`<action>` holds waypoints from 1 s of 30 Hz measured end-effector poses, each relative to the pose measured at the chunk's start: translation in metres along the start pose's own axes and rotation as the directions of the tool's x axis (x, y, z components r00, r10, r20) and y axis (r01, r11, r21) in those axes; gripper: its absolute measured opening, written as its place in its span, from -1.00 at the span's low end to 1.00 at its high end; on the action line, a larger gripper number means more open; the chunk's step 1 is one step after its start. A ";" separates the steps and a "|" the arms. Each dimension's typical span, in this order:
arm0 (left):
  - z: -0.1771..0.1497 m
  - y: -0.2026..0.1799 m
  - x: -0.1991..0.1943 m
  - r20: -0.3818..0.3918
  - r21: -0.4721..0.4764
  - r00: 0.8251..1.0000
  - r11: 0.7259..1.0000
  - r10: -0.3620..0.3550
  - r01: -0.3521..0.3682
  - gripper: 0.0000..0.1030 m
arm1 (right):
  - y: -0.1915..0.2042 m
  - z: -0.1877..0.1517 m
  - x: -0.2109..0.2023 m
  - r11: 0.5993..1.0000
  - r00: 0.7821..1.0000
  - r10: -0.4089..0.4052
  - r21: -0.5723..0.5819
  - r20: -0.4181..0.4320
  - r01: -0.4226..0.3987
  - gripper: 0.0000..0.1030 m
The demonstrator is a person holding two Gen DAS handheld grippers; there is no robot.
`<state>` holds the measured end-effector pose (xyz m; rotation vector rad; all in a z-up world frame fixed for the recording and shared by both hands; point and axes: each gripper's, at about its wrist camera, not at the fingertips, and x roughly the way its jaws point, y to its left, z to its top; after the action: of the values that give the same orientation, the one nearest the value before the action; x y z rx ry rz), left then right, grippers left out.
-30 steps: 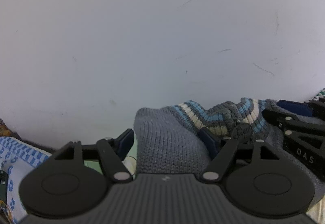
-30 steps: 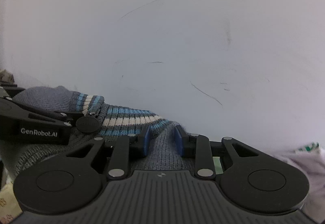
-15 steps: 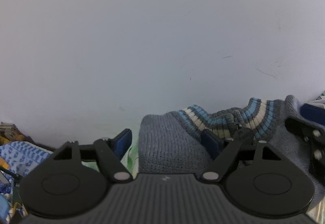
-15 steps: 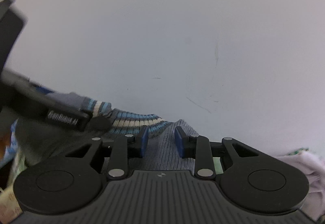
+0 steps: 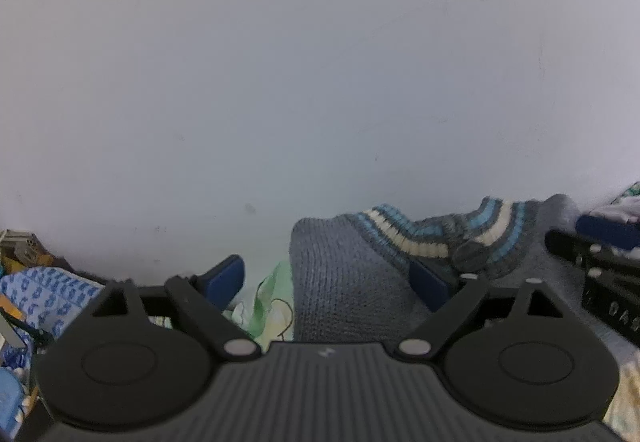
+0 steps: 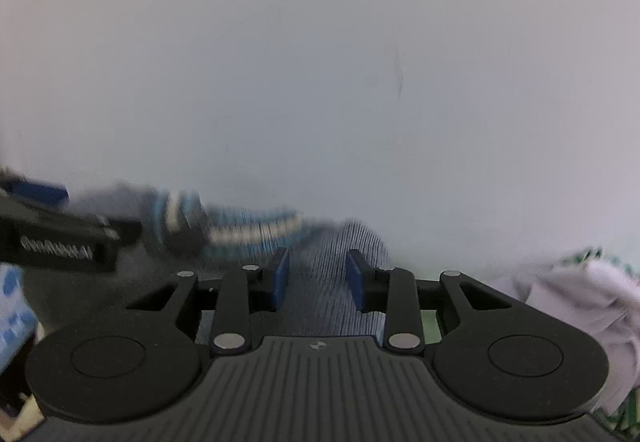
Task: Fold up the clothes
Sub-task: 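Open both grippers and pull them back from the stack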
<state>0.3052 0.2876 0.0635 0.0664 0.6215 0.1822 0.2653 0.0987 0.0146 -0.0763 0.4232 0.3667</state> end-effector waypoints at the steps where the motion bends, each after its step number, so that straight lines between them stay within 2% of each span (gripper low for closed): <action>1: -0.005 0.002 -0.014 0.013 0.004 1.000 1.000 0.002 -0.002 0.96 | 0.002 0.003 -0.009 1.000 1.000 -0.003 0.000 0.028 0.003 -0.17; 4: -0.016 -0.001 -0.041 0.037 0.011 0.999 1.000 -0.001 0.001 0.99 | 0.013 0.005 -0.042 1.000 0.998 0.017 -0.008 0.052 -0.017 -0.13; 6: -0.027 -0.006 -0.061 0.039 0.011 0.999 1.000 -0.019 0.019 0.99 | 0.017 0.002 -0.062 0.999 0.998 0.035 0.009 0.048 -0.035 -0.03; 8: -0.038 -0.023 -0.057 0.017 0.022 0.999 0.999 -0.033 0.033 0.99 | 0.019 -0.002 -0.079 0.998 0.999 0.038 0.054 0.030 -0.040 0.10; 12: -0.055 -0.032 -0.078 -0.014 0.020 0.999 0.999 -0.041 0.041 0.99 | 0.018 -0.016 -0.117 0.986 1.000 0.027 0.162 0.005 -0.027 0.11; 15: -0.072 -0.034 -0.096 -0.049 -0.027 0.996 0.997 -0.073 0.072 0.99 | 0.025 -0.030 -0.149 0.981 0.999 -0.003 0.195 -0.037 0.010 0.14; 18: -0.090 -0.027 -0.125 -0.097 -0.093 0.989 0.991 -0.110 0.101 0.99 | 0.026 -0.045 -0.189 0.976 0.998 -0.003 0.215 -0.064 0.017 0.25; 20: -0.102 -0.026 -0.140 -0.127 -0.116 0.985 0.988 -0.117 0.102 0.99 | 0.030 -0.055 -0.216 0.978 0.999 -0.001 0.208 -0.055 0.013 0.51; 24: -0.131 -0.045 -0.139 -0.138 -0.111 0.986 0.991 -0.095 0.080 0.99 | 0.029 -0.055 -0.239 0.988 0.998 -0.046 0.147 -0.031 0.050 0.67; 25: -0.134 -0.040 -0.153 -0.144 -0.098 0.986 0.993 -0.086 0.072 0.99 | 0.030 -0.067 -0.225 0.989 0.998 -0.047 0.138 -0.032 0.051 0.70; 30: -0.152 -0.056 -0.165 -0.167 -0.019 0.984 0.998 -0.063 0.061 0.99 | 0.039 -0.085 -0.232 0.986 0.996 -0.072 0.149 -0.058 0.080 0.72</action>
<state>0.0934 0.2027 0.0282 0.0183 0.7886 0.1328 0.0216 0.0453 0.0337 0.0456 0.4970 0.2573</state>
